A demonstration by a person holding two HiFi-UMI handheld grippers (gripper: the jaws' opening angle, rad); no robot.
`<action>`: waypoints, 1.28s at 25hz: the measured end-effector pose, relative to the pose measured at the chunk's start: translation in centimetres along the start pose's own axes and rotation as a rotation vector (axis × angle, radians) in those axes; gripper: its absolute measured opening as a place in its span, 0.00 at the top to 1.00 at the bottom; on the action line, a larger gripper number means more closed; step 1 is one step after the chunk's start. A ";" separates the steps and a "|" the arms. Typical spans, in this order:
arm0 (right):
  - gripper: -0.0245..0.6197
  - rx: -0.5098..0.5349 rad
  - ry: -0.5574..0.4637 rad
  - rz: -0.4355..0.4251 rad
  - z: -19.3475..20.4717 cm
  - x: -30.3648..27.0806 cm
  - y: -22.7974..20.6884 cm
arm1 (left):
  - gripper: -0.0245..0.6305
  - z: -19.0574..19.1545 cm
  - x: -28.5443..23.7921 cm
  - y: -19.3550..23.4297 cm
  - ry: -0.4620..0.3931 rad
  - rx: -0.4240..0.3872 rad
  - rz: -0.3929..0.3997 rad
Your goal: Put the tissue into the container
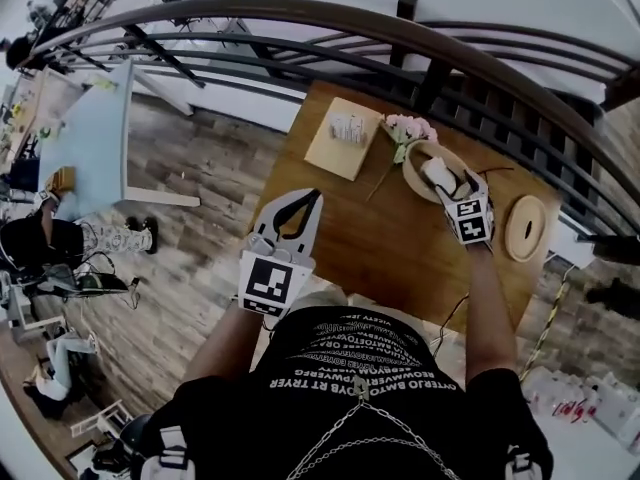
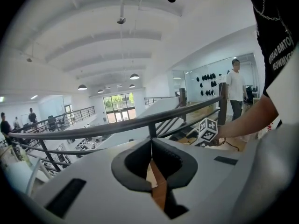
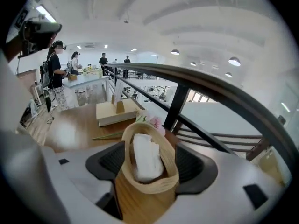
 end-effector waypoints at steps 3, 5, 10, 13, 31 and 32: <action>0.50 -0.037 -0.120 0.077 -1.7 4.8 0.5 | 0.92 0.1 1.6 0.9 -0.033 0.008 -0.010; 0.80 -0.099 -0.247 0.138 -2.8 9.5 0.8 | 0.92 -0.4 2.5 1.2 -0.059 0.007 -0.015; 0.94 -0.233 -0.475 0.227 -4.2 18.6 2.2 | 0.92 -0.8 3.4 2.0 -0.104 0.011 -0.015; 0.94 -0.262 -0.530 0.275 -4.2 23.2 3.6 | 0.92 -1.3 3.6 2.5 -0.133 0.018 0.006; 0.94 -0.263 -0.644 0.331 -4.0 35.9 13.1 | 0.92 -3.4 6.2 -2.1 -0.246 -0.057 0.192; 0.94 -0.266 -0.639 0.332 -3.8 35.9 13.2 | 0.92 -3.2 6.2 -2.2 -0.244 -0.057 0.197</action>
Point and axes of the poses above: the fingertips, and each gripper's own axes: x backward along the fingers, y to its left, z out of its underside, the point moved 4 cm from there along x, backward along the fingers, and after that the axes turned 10 degrees about -x, right-handed, at the moved point
